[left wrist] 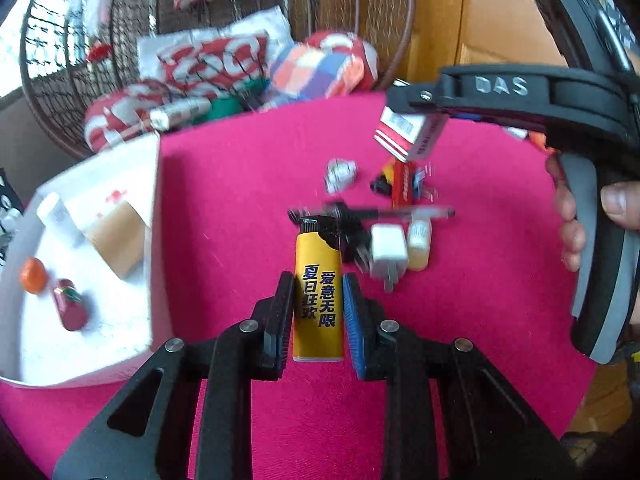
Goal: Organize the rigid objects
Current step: 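Grasp the yellow lighter with the left tool while the right tool grasps the white cube box, then carry both to the white tray, open the left tool while the right lowers the box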
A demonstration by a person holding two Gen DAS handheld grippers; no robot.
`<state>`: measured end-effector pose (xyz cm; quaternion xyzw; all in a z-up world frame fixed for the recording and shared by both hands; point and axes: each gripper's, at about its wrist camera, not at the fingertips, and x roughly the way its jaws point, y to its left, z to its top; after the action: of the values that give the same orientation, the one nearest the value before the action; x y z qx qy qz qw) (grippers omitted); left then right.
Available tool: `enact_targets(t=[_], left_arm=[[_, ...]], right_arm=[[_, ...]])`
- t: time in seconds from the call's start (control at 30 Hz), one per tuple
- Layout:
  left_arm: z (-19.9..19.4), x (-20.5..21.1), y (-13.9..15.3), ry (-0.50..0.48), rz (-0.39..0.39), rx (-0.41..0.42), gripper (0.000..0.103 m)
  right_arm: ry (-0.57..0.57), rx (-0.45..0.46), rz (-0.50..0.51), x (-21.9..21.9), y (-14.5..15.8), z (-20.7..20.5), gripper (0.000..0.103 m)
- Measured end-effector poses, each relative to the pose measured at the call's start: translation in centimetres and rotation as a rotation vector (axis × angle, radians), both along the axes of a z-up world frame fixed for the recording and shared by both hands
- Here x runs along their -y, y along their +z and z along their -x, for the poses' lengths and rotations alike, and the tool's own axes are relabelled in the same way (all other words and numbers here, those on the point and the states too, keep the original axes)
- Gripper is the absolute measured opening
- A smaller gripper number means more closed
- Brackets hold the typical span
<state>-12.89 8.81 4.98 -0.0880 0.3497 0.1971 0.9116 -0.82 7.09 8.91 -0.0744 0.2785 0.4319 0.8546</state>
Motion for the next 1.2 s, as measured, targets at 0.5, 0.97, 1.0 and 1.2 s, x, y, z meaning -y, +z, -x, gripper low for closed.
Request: enact_targets(t=[0.5,0.97,1.0,1.2], left_arm=[[9.8,-3.5,12.8,0.278,-0.27,0.394,0.023],[16.3,-8.3,13.0,0.469,-0.231,0.439,0.023],[16.5,-8.5,12.9,0.474,-0.227,0.439,0.023],[18.1,-9.8,12.3,0.523,-0.206,0.434,0.023]], right_arm=[[0.079,0.181,-0.262,3.7,9.0,5.0,0.031],[0.142,0.186,-0.234,1.4,9.3,6.6,0.031],[0.15,0.189,-0.23,1.1,9.3,6.8,0.031],[0.196,0.188,-0.209,-1.1,9.5,7.7,0.031]])
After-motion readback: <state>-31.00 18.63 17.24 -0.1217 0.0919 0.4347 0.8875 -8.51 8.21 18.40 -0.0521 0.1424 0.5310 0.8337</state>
